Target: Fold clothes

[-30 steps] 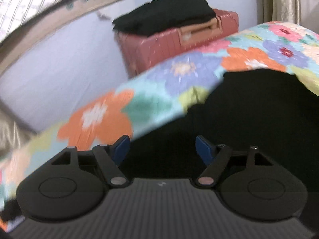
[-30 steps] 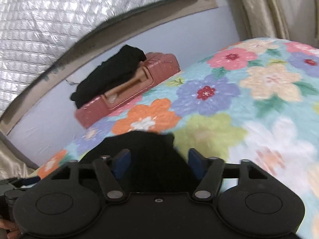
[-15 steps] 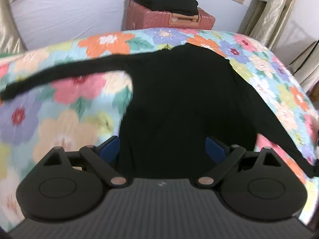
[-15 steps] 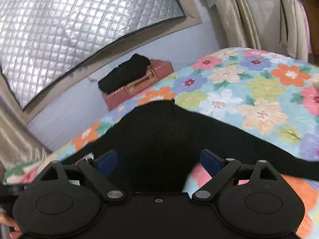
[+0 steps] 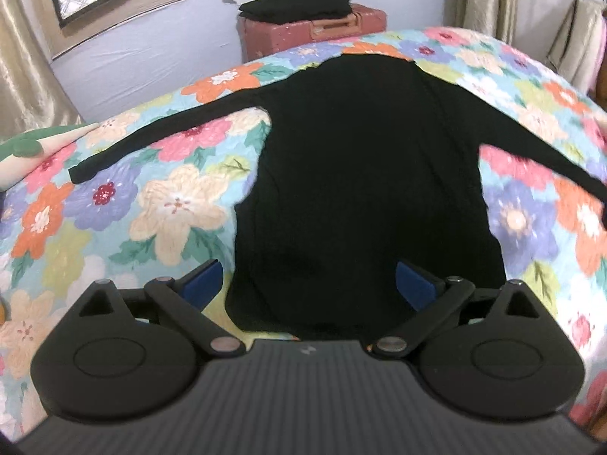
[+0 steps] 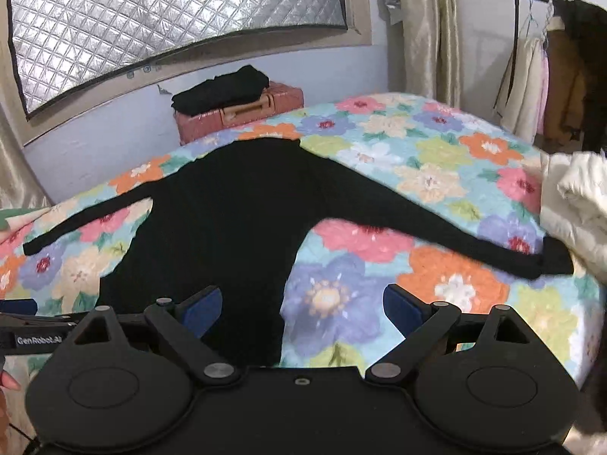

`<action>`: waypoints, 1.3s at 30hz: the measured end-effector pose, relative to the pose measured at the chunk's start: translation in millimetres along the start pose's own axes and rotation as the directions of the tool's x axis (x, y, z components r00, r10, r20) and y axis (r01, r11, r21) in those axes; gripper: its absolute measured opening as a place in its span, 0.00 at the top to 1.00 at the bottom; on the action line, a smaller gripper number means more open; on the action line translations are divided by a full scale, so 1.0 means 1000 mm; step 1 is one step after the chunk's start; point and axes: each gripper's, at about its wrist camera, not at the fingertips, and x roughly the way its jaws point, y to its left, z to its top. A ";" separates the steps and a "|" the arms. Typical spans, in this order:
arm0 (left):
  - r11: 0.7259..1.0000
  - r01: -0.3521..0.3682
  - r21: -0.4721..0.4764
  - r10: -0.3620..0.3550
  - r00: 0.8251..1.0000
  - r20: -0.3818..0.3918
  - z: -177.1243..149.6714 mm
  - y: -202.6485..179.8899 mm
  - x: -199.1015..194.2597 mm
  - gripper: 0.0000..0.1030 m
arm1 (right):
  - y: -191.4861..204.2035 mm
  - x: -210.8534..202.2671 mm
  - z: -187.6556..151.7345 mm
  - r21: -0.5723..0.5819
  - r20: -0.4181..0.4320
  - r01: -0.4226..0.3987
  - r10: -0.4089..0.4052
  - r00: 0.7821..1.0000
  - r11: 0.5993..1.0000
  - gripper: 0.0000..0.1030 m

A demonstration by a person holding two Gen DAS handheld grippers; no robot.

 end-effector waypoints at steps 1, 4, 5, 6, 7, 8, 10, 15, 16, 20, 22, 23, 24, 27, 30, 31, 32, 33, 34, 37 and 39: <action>1.000 -0.004 0.010 0.004 1.000 -0.003 -0.003 -0.004 0.000 0.03 | 0.000 0.002 -0.005 0.005 -0.009 -0.004 0.004 1.000 1.000 0.08; 1.000 -0.012 0.009 0.012 1.000 -0.006 -0.011 -0.012 -0.001 0.03 | 0.001 0.006 -0.020 0.009 -0.035 -0.005 0.005 0.999 1.000 0.08; 1.000 -0.013 0.004 0.013 1.000 -0.008 -0.013 -0.013 0.000 0.03 | 0.002 0.007 -0.024 0.012 -0.039 -0.004 0.004 0.999 1.000 0.08; 1.000 -0.019 0.005 0.019 1.000 -0.009 -0.015 -0.015 0.001 0.03 | 0.003 0.007 -0.028 0.015 -0.040 -0.005 0.006 0.999 1.000 0.08; 1.000 -0.028 0.009 0.028 1.000 -0.009 -0.017 -0.018 0.002 0.03 | 0.004 0.006 -0.031 0.014 -0.038 -0.007 0.007 0.999 1.000 0.08; 0.999 -0.036 0.019 0.036 0.999 -0.007 -0.019 -0.021 0.003 0.03 | 0.005 0.006 -0.034 0.012 -0.036 -0.009 0.009 0.999 1.000 0.08; 0.998 -0.053 0.041 0.053 0.999 -0.001 -0.021 -0.025 0.005 0.03 | 0.006 0.006 -0.038 0.008 -0.034 -0.008 0.008 0.999 1.000 0.08; 0.997 -0.056 0.047 0.057 0.998 -0.005 -0.025 -0.029 0.007 0.00 | 0.010 0.008 -0.042 -0.006 -0.033 -0.005 0.004 0.999 1.000 0.08; 0.998 -0.054 0.045 0.054 0.998 -0.008 -0.025 -0.030 0.007 0.00 | 0.010 0.008 -0.042 -0.005 -0.032 -0.003 0.003 0.999 1.000 0.08; 0.996 -0.062 0.058 0.062 0.998 0.000 -0.026 -0.030 0.006 0.00 | 0.009 0.009 -0.040 -0.001 -0.020 0.007 -0.007 1.000 1.000 0.08; 0.996 -0.065 0.066 0.065 0.998 0.005 -0.026 -0.030 0.006 0.00 | 0.009 0.009 -0.041 -0.001 -0.015 0.017 -0.017 1.000 1.000 0.08; 0.996 -0.064 0.068 0.064 0.998 0.006 -0.027 -0.030 0.005 0.00 | 0.009 0.010 -0.042 -0.001 -0.012 0.021 -0.021 1.000 1.000 0.08; 0.996 -0.062 0.068 0.062 0.998 0.007 -0.027 -0.030 0.005 0.00 | 0.008 0.010 -0.043 -0.001 -0.008 0.025 -0.025 1.000 1.000 0.08; 0.996 -0.059 0.069 0.059 0.998 0.012 -0.026 -0.028 0.004 0.00 | 0.007 0.014 -0.047 0.005 -0.010 0.030 -0.030 1.000 1.000 0.08; 0.994 -0.077 0.079 0.075 0.997 0.025 -0.028 -0.031 0.002 0.00 | 0.006 0.020 -0.051 0.016 -0.034 0.033 -0.032 0.999 0.999 0.08; 0.992 -0.095 0.087 0.093 0.995 0.032 -0.029 -0.033 0.002 0.00 | 0.006 0.022 -0.052 0.013 -0.044 0.030 -0.029 0.999 0.999 0.08; 0.990 -0.104 0.094 0.101 0.994 0.036 -0.029 -0.034 0.002 0.00 | 0.007 0.023 -0.052 0.010 -0.048 0.025 -0.024 0.999 1.000 0.08; 0.989 -0.109 0.101 0.106 0.994 0.037 -0.030 -0.035 0.003 0.00 | 0.007 0.023 -0.052 0.008 -0.049 0.020 -0.019 0.999 1.000 0.08; 0.988 -0.113 0.109 0.110 0.993 0.039 -0.030 -0.037 0.003 0.00 | 0.006 0.024 -0.052 0.006 -0.048 0.015 -0.014 0.999 1.000 0.08; 0.990 -0.102 0.100 0.099 0.995 0.030 -0.030 -0.037 0.003 0.00 | 0.007 0.024 -0.052 0.005 -0.042 0.009 -0.009 0.999 1.000 0.08; 0.990 -0.100 0.101 0.098 0.995 0.025 -0.030 -0.038 0.004 0.00 | 0.006 0.024 -0.052 0.007 -0.043 0.013 -0.012 0.999 1.000 0.08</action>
